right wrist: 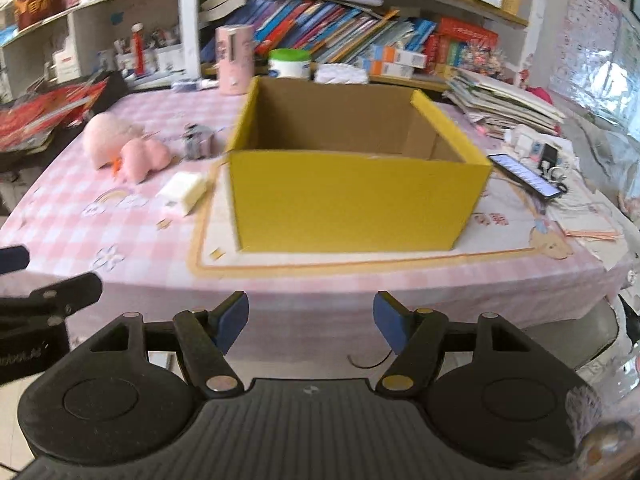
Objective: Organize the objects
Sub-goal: 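Withdraw both open grippers from the yellow box back over the table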
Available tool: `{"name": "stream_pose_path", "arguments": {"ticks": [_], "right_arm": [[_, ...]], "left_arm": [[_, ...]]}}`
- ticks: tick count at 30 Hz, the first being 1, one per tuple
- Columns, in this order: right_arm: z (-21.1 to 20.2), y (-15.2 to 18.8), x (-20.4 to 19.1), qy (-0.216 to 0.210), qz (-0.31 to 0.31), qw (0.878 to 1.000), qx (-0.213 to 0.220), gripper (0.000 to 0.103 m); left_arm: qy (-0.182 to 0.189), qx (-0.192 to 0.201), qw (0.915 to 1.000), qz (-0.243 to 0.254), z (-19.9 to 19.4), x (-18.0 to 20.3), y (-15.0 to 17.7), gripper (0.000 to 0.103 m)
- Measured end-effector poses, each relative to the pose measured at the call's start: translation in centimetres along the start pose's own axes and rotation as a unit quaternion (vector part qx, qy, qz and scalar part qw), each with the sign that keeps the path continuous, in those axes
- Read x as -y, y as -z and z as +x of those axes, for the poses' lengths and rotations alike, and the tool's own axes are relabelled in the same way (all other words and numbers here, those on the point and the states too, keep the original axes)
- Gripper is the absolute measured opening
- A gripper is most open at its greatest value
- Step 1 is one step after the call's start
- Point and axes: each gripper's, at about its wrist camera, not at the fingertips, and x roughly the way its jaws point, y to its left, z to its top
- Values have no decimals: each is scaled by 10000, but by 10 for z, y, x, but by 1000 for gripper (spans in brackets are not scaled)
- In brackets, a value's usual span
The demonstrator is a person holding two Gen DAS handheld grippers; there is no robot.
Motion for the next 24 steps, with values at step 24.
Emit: {"name": "stream_pose_path", "arguments": {"ticks": [24], "right_arm": [[-10, 20, -67, -501, -297, 9982, -109, 76]], "left_arm": [[-199, -109, 9996, -168, -21, -50, 28, 84]]}}
